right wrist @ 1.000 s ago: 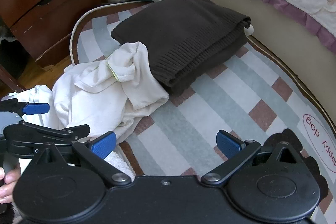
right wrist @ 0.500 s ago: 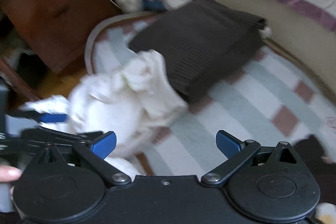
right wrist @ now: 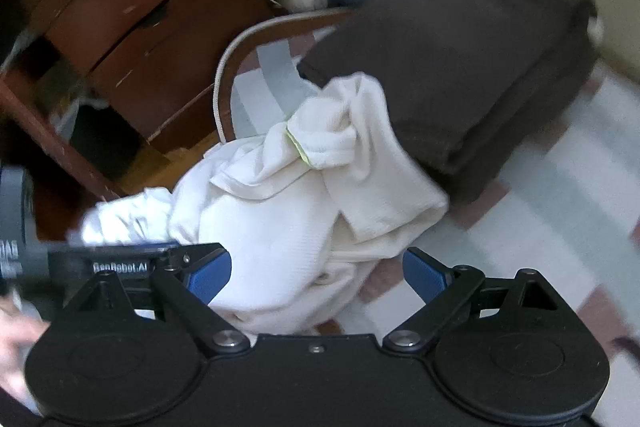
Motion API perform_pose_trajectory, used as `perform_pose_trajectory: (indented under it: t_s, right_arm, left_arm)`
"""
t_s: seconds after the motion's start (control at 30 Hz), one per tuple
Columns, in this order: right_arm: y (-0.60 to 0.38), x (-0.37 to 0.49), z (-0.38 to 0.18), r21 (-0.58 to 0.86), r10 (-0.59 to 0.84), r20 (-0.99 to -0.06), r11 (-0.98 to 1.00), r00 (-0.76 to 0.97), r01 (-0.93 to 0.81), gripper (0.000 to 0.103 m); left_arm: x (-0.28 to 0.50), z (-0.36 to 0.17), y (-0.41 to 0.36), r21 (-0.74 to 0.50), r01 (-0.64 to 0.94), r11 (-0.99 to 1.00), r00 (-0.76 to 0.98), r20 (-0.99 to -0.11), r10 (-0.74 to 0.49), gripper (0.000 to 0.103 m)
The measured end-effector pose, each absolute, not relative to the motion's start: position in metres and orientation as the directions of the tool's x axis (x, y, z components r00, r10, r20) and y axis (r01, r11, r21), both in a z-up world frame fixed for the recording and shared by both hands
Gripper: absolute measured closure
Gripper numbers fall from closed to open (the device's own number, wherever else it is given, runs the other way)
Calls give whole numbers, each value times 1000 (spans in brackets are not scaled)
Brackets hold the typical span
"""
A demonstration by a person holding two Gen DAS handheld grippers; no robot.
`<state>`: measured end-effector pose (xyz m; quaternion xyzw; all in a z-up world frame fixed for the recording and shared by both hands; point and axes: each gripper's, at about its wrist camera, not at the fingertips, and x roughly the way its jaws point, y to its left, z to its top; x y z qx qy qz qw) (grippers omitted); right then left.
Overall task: Fold clothes
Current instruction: 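Lower both tools onto the cream garment and close both grippers on it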
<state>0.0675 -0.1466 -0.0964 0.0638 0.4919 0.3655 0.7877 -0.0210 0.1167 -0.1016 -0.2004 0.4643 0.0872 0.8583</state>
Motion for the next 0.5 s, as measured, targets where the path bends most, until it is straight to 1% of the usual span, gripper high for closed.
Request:
perform_pose_trajectory:
  t_s: [0.1,0.2,0.23,0.3,0.33,0.37,0.4,0.43,0.5]
  right_arm:
    - [-141,87,-116,551,659,-723,730,206,-404,8]
    - [-131,102,-134,616,684,-711,717,161,-327,8]
    - [-127,107,-140,634,694,-706,708,141,-311,8]
    - [-117,113,-151,662,712,-693,689,109,-296,19]
    - [-111,115,-155,672,721,-687,679,95,-296,27]
    - [-107,116,-158,674,722,-686,676,90,-298,32]
    - [-103,117,-160,660,713,-694,686,100,-306,59]
    - [-98,119,-162,647,703,-702,695,110,-315,83]
    - [-90,116,-161,594,671,-729,718,135,-363,85]
  left_arm:
    - [-27,-106,128,-262,-342,902,584,-812,-15,42]
    - [-31,-110,143,-314,-352,882,617,-786,-34,42]
    - [-32,-111,150,-337,-364,868,630,-776,-38,40]
    - [-33,-114,159,-349,-401,847,639,-769,-15,39]
    - [-34,-115,163,-333,-431,839,636,-771,20,36]
    - [-33,-117,166,-298,-463,835,624,-778,69,35]
    - [-33,-118,170,-263,-491,830,611,-783,113,33]
    - [-31,-122,173,-237,-499,834,599,-789,134,29]
    - [-28,-131,179,-241,-490,838,578,-809,105,27]
